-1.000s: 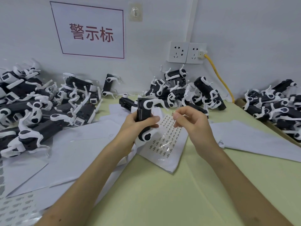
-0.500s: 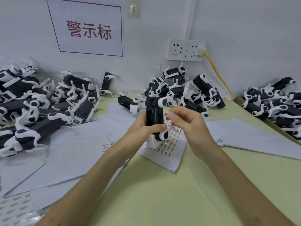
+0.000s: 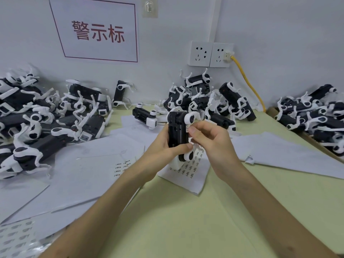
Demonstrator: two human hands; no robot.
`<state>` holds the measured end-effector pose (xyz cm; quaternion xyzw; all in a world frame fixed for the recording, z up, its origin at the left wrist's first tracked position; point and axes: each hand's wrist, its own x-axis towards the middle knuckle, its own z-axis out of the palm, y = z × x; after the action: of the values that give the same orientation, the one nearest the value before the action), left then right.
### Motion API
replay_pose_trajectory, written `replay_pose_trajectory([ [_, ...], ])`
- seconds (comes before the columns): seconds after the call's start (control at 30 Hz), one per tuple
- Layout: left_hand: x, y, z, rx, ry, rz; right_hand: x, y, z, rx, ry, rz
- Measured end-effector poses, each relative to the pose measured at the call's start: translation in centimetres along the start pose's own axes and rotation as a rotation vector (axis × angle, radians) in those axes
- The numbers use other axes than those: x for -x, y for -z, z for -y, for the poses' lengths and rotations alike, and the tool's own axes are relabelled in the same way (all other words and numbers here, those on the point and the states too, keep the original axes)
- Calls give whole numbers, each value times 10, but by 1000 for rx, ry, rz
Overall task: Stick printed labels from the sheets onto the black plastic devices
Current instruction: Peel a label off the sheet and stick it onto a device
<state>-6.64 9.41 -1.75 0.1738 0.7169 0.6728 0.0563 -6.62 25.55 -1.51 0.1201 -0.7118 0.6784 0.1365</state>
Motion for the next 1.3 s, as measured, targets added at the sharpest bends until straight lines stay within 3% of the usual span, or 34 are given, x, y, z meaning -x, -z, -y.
replay_pose_trajectory([
  [1.13, -2, -4, 5, -72, -154, -42, 3, -7, -6, -33, 47, -126],
  [1.3, -1, -5, 5, -91, -170, -42, 2, -3, -7, -87, -14, -93],
])
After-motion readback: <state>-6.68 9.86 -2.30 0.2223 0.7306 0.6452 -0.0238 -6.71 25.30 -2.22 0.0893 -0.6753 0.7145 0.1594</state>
